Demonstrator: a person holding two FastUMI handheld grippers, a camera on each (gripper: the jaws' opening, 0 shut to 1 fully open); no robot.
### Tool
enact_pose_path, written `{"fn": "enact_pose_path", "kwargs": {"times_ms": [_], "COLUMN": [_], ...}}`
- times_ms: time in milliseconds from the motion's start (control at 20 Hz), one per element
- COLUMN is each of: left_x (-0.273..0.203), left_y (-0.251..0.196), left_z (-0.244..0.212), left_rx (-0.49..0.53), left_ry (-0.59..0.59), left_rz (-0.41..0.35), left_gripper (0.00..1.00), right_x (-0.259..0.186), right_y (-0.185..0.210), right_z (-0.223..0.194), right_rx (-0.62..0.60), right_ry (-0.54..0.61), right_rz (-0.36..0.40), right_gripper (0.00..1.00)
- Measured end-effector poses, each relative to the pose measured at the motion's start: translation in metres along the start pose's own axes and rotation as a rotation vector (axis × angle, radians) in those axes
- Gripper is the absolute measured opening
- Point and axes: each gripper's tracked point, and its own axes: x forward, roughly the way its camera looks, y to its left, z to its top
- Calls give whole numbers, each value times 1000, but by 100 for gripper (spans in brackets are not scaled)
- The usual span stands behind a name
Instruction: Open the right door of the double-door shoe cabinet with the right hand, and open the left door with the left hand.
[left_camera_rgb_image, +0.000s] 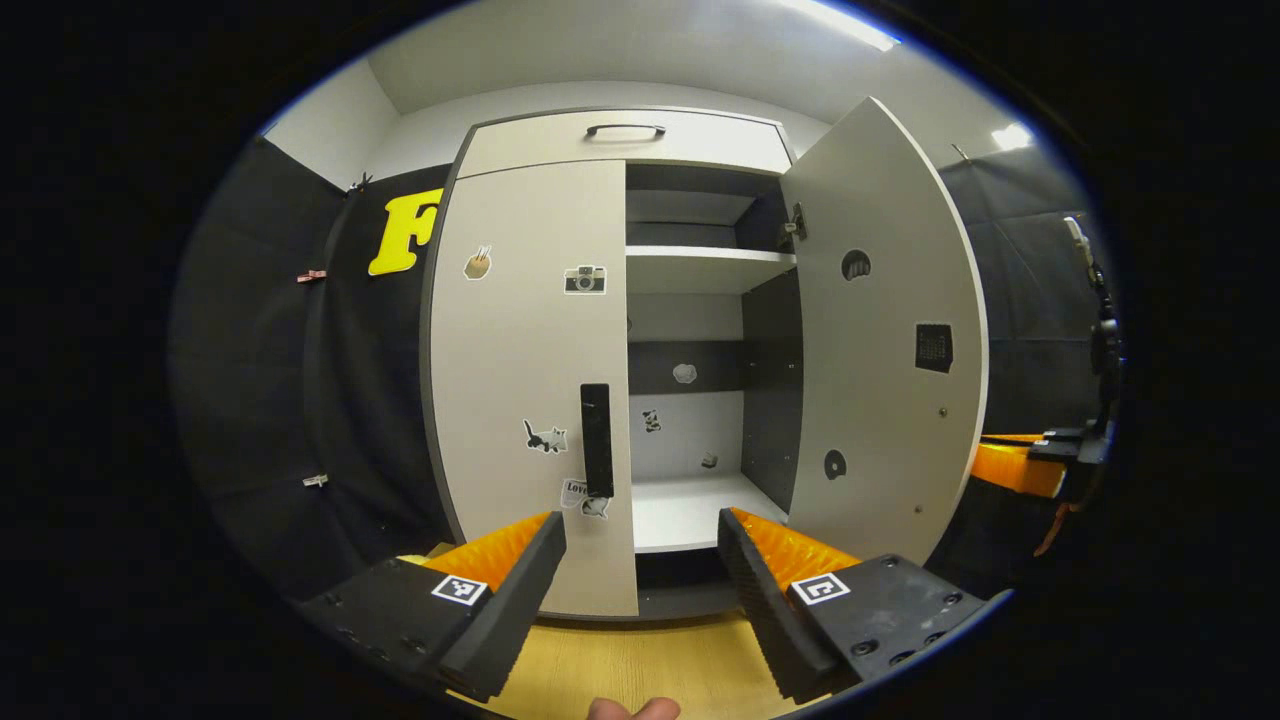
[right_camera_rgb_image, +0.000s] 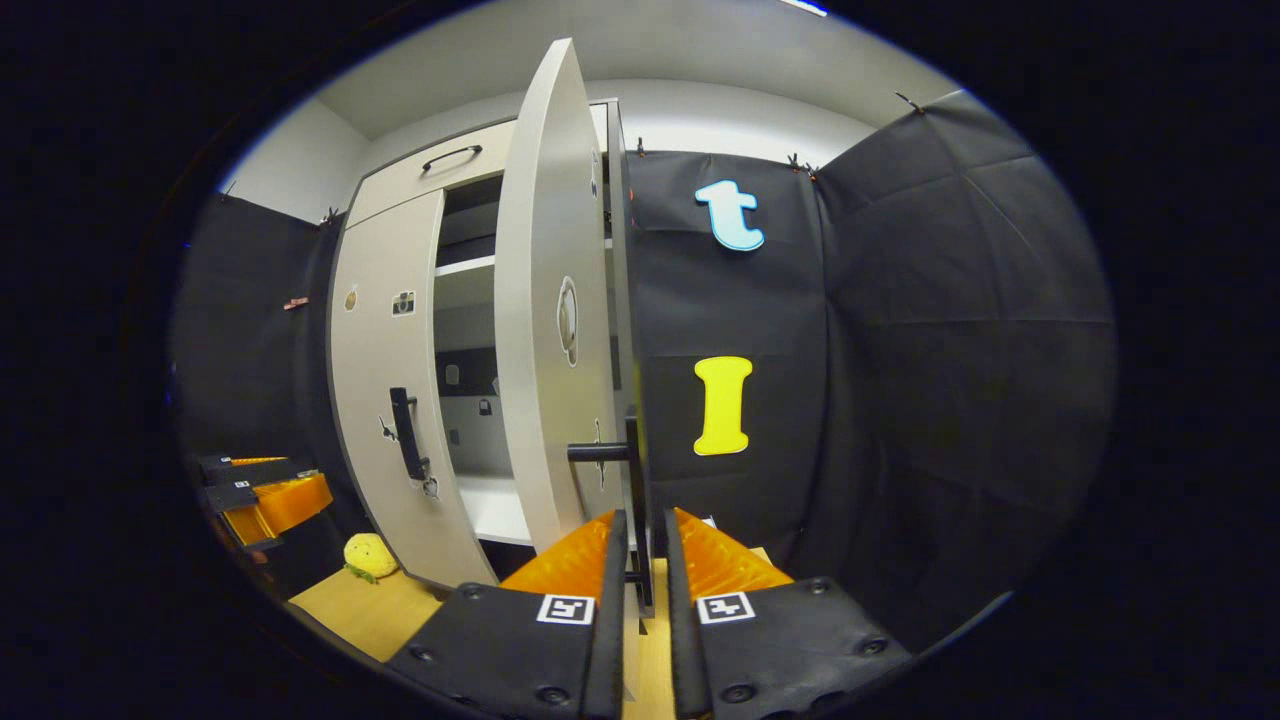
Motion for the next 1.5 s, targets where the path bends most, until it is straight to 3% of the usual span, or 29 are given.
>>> {"fn": "enact_pose_path", "kwargs": {"times_ms": [50,100,200,350,750,950,1250,1500], "left_x": [4,9,22,49,140,177,207,212], "left_y": [2,4,8,12,42,47,54,56], "left_z": [2,6,10,10,-1,-5,-9,-12], "left_rx": [-4,-6,-2,-3,-2,-5,57,29], "left_ry": [-4,-11,-24,-24,-21,-22,-20,-20], "left_rz": [-1,0,3,-8,41,38,83,101], "left_gripper": [95,94,94,94,94,89,64,40], "right_x": [-7,-13,-22,-37,-51,-52,-47,-47], "right_y": [-1,-2,1,2,8,0,-10,-14], "right_z": [1,3,8,14,13,13,8,10], "right_rx": [-3,-7,-3,15,3,-3,-9,-13], "right_ry": [-5,-12,-22,-41,-61,-62,-49,-51], "right_rz": [-6,-13,-11,-41,-45,-53,-67,-74], "right_gripper": [43,49,73,96,100,99,99,99]}}
